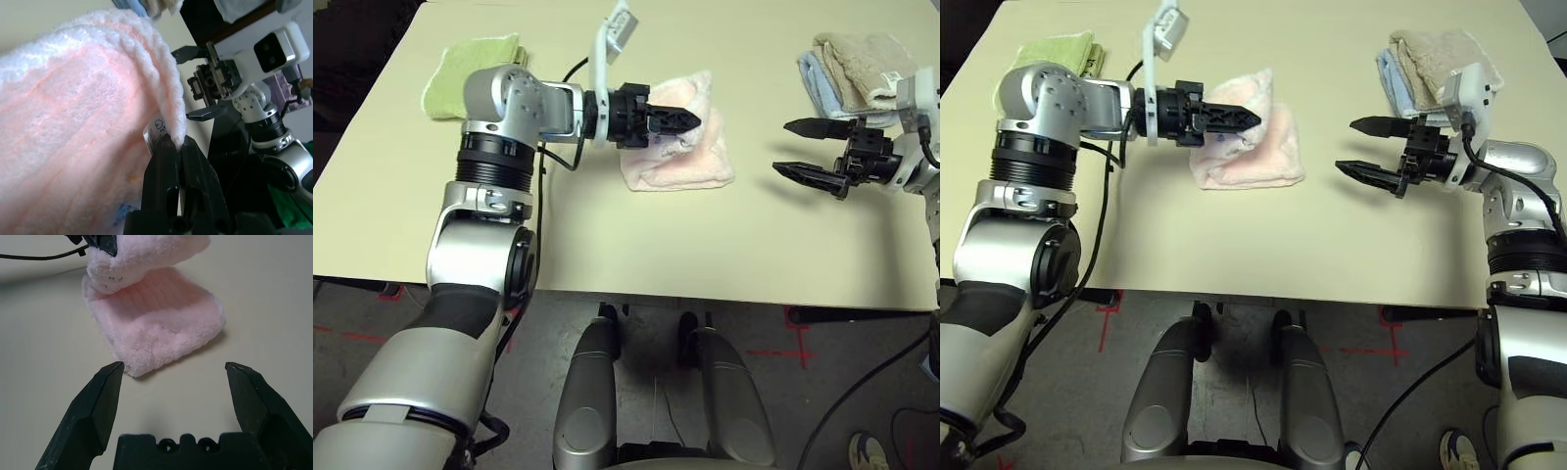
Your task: Fold the towel and set it aside.
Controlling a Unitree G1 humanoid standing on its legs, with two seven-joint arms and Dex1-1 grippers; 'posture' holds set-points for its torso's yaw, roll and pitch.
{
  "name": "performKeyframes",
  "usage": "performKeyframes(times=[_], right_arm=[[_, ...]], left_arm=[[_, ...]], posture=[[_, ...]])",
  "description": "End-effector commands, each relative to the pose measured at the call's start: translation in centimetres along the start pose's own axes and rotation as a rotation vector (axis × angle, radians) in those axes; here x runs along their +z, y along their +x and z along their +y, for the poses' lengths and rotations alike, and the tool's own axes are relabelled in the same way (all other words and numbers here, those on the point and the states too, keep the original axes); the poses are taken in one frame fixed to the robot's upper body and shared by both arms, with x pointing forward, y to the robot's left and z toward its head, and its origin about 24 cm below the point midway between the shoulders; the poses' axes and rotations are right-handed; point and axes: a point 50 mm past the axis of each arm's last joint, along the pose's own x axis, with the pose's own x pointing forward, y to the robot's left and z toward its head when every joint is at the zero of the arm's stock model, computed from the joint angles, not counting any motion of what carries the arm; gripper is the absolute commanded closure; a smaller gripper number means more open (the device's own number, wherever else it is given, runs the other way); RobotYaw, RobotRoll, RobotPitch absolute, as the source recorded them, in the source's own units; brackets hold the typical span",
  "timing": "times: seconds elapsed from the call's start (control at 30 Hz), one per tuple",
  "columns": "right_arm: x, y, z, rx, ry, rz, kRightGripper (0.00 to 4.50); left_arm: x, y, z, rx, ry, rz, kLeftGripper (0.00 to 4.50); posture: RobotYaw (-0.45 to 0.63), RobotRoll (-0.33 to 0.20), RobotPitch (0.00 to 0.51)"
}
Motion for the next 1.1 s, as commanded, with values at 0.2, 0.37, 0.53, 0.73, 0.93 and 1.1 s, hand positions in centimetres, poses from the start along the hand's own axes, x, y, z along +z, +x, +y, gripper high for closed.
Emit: performKeyframes(times=[0.2, 0.37, 0.53, 0.73, 0.93, 1.1], right_arm=[[-0.4, -0.9, 0.0, -0.012, -0.008, 0.025, 0.00], [-0.4, -0.8, 0.0, -0.009, -0.010, 0.027, 0.00], [-0.3, -0.7, 0.1, -0.003, -0.014, 0.029, 0.00], [-0.1, -0.5, 0.1, 0.003, -0.019, 0.026, 0.00], [0.3, 0.4, 0.0, 0.023, -0.013, 0.000, 0.00], [0.9, 1.6, -0.2, 0.040, 0.005, -0.048, 0.00]], left_arm=[[0.1, 1.9, -0.9, -0.056, 0.036, 0.046, 4.43], [-0.6, 2.9, -0.2, -0.020, 0.034, 0.065, 4.43], [-1.4, 3.3, 0.9, 0.057, 0.054, 0.080, 3.75], [-1.8, 3.1, 1.3, 0.083, 0.091, 0.096, 1.50], [-0.8, -0.1, 0.4, -0.069, 0.375, 0.090, 0.02], [0.9, -4.5, -0.3, -0.169, 0.524, 0.046, 0.02]], posture=[[0.09, 0.000, 0.302], [0.09, 0.000, 0.302], [0.08, 0.000, 0.307], [0.09, 0.000, 0.306], [0.10, 0.000, 0.307], [0.11, 0.000, 0.307]])
